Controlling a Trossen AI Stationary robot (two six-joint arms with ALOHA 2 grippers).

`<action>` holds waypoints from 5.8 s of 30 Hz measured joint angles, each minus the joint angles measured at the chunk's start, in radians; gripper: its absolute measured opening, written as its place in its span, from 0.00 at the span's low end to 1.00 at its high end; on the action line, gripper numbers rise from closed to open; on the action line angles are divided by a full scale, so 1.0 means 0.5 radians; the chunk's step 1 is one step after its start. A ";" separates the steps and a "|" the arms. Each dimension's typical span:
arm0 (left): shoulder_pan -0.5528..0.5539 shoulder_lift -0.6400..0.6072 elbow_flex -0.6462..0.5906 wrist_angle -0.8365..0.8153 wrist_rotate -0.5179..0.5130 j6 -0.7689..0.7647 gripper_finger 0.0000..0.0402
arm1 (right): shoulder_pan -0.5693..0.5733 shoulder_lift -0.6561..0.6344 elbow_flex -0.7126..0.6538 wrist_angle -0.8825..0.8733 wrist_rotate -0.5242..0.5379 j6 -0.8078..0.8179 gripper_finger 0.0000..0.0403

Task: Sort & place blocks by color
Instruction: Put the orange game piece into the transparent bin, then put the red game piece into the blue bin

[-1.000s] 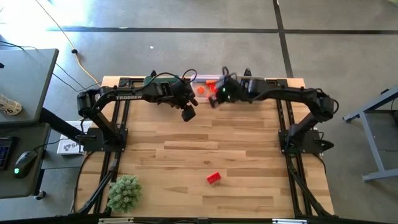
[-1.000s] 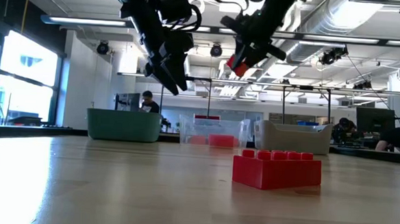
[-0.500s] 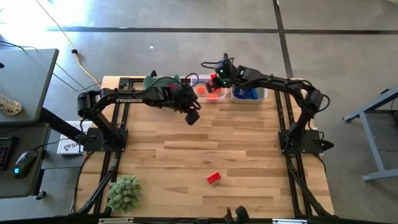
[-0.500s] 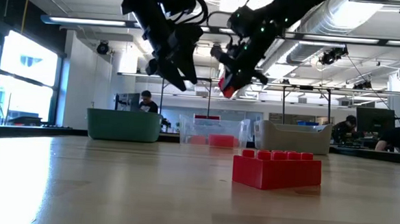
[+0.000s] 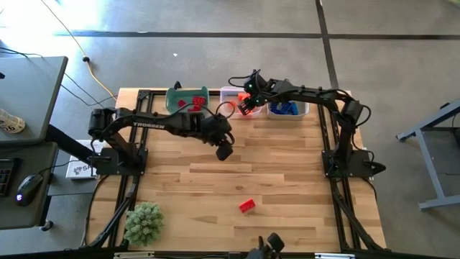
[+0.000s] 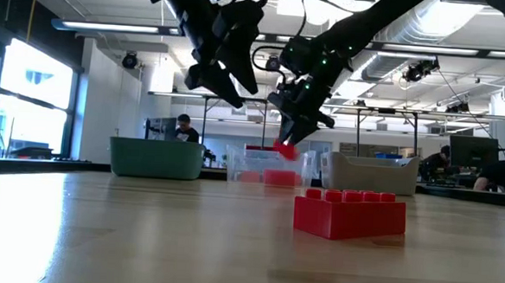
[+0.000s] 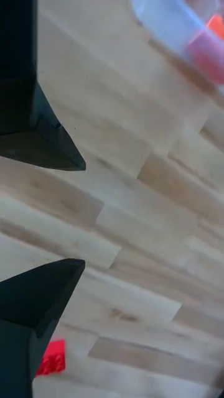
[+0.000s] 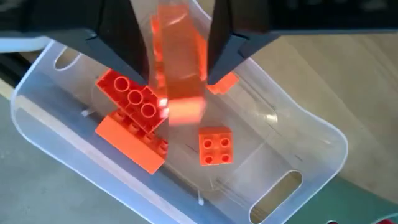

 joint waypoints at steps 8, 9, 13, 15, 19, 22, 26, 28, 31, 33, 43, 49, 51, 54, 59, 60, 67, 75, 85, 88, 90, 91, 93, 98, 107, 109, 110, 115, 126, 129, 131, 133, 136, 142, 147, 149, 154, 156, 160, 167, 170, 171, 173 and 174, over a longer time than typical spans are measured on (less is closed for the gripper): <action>-0.159 0.000 0.000 0.000 -0.001 -0.230 0.58 | -0.010 -0.082 0.000 -0.017 -0.024 -0.103 0.48; -0.177 0.000 0.000 0.001 -0.002 -0.260 0.58 | -0.011 -0.095 0.000 -0.026 -0.037 -0.110 0.48; -0.251 0.000 0.000 0.017 -0.013 -0.342 0.58 | -0.015 -0.190 0.000 -0.056 -0.087 -0.126 0.48; -0.285 0.000 0.000 0.020 -0.016 -0.358 0.58 | -0.015 -0.240 0.000 -0.099 -0.133 -0.127 0.48; -0.350 0.000 0.000 0.001 -0.018 -0.359 0.58 | -0.013 -0.347 0.000 -0.243 -0.307 -0.122 0.48; -0.391 0.000 0.000 -0.074 -0.056 -0.375 0.58 | 0.002 -0.408 0.000 -0.385 -0.500 -0.122 0.48; -0.425 0.000 0.000 -0.310 -0.170 -0.463 0.58 | 0.056 -0.453 0.000 -0.562 -0.756 -0.153 0.48; -0.436 0.000 0.000 -0.443 -0.205 -0.495 0.58 | 0.099 -0.455 0.000 -0.638 -0.874 -0.154 0.48; -0.457 0.000 0.000 -0.627 -0.244 -0.515 0.58 | 0.200 -0.453 0.000 -0.764 -0.982 -0.154 0.48; -0.468 0.000 0.000 -0.730 -0.264 -0.511 0.58 | 0.281 -0.453 0.000 -0.840 -0.979 -0.154 0.48; -0.474 -0.005 0.000 -1.048 -0.289 -0.288 0.58 | 0.756 -0.452 0.000 -0.866 -0.862 -0.138 0.48; -0.506 -0.020 0.000 -1.211 -0.412 -0.172 0.58 | 1.020 -0.452 0.000 -0.762 -0.835 -0.138 0.48; -0.529 -0.027 0.000 -1.235 -0.446 -0.139 0.58 | 1.106 -0.451 0.000 -0.716 -0.826 -0.138 0.48; -0.557 -0.027 0.000 -1.231 -0.452 -0.105 0.58 | 1.231 -0.451 0.000 -0.653 -0.712 -0.150 0.48; -0.591 -0.037 0.000 -1.231 -0.469 -0.043 0.58 | 1.424 -0.450 0.000 -0.610 -0.474 -0.212 0.48; -0.595 -0.037 0.000 -1.230 -0.485 -0.042 0.58 | 1.458 -0.450 0.000 -0.609 -0.447 -0.237 0.48; -0.603 -0.037 0.000 -1.229 -0.497 -0.042 0.58 | 1.697 -0.430 0.000 -0.539 -0.215 -0.315 0.48; -0.603 -0.037 0.000 -1.224 -0.491 -0.022 0.58 | 1.843 -0.314 0.000 -0.472 -0.198 -0.275 0.48; -0.603 -0.037 0.000 -1.216 -0.490 -0.021 0.58 | 1.986 -0.127 0.000 -0.333 -0.158 -0.505 0.48; -0.603 -0.037 0.000 -1.209 -0.490 -0.022 0.58 | 2.004 -0.080 0.000 -0.327 -0.110 -0.538 0.48; -0.604 -0.037 0.000 -1.208 -0.489 -0.025 0.58 | 2.004 -0.046 0.000 -0.321 -0.109 -0.549 0.48; -0.606 -0.037 0.000 -1.207 -0.487 -0.028 0.58 | 2.004 -0.028 0.000 -0.325 -0.112 -0.551 0.48; -0.613 -0.037 0.000 -1.207 -0.470 -0.044 0.58 | 2.004 0.010 0.000 -0.324 -0.119 -0.551 0.48; -0.644 -0.037 0.000 -1.205 -0.437 -0.046 0.58 | 2.004 0.123 0.000 -0.324 -0.116 -0.554 0.48; -0.671 -0.037 0.000 -1.201 -0.436 -0.059 0.58 | 2.004 0.252 0.001 -0.313 -0.144 -0.555 0.48; -0.670 -0.037 0.000 -1.199 -0.436 -0.059 0.58 | 2.004 0.275 0.001 -0.315 -0.145 -0.556 0.48; -0.670 -0.037 0.000 -1.199 -0.436 -0.059 0.58 | 2.004 0.286 0.001 -0.309 -0.145 -0.555 0.48; -0.670 -0.037 0.000 -1.194 -0.436 -0.059 0.58 | 2.004 0.345 0.001 -0.314 -0.126 -0.501 0.48; -0.670 -0.037 0.000 -1.192 -0.436 -0.059 0.58 | 2.001 0.360 0.008 -0.303 -0.212 -0.168 0.28; -0.668 -0.037 0.000 -1.192 -0.436 -0.059 0.58 | 2.001 0.361 0.015 -0.306 -0.215 -0.026 0.28; -0.662 -0.037 0.000 -1.192 -0.436 -0.059 0.58 | 2.000 0.366 0.038 -0.328 -0.213 0.065 0.28; -0.645 -0.037 0.000 -1.192 -0.436 -0.056 0.58 | 1.994 0.372 0.067 -0.350 -0.204 0.131 0.28; -0.605 -0.037 0.000 -1.192 -0.442 -0.018 0.58 | 1.973 0.377 0.129 -0.386 -0.175 0.208 0.28; -0.468 -0.037 0.000 -1.191 -0.454 0.122 0.58 | 1.903 0.375 0.232 -0.464 -0.078 0.305 0.28; -0.307 -0.037 0.000 -1.191 -0.458 0.252 0.58 | 1.837 0.374 0.311 -0.514 0.020 0.225 0.28; -0.232 -0.037 0.000 -1.190 -0.459 0.302 0.58 | 1.794 0.372 0.337 -0.528 0.048 0.166 0.28; -0.050 -0.037 0.000 -1.190 -0.459 0.420 0.58 | 1.644 0.370 0.367 -0.575 0.079 -0.083 0.28; 0.024 -0.037 0.000 -1.190 -0.444 0.456 0.58 | 1.573 0.370 0.367 -0.577 0.090 -0.193 0.28; 0.167 -0.037 0.000 -1.190 -0.415 0.531 0.58 | 1.421 0.370 0.367 -0.575 0.086 -0.421 0.28; 0.404 -0.037 0.000 -1.124 -0.346 0.638 0.58 | 1.156 0.357 0.367 -0.527 0.021 -0.728 0.28; 0.495 -0.037 -0.001 -1.066 -0.225 0.686 0.58 | 1.051 0.329 0.367 -0.473 -0.028 -0.837 0.28; 0.523 -0.037 -0.001 -1.046 -0.181 0.706 0.58 | 1.017 0.317 0.367 -0.468 -0.048 -0.874 0.28; 0.581 -0.037 -0.001 -0.991 -0.103 0.731 0.58 | 0.953 0.296 0.367 -0.442 -0.060 -0.932 0.28; 0.610 -0.037 -0.001 -0.962 -0.065 0.739 0.58 | 0.922 0.288 0.368 -0.433 -0.060 -0.955 0.28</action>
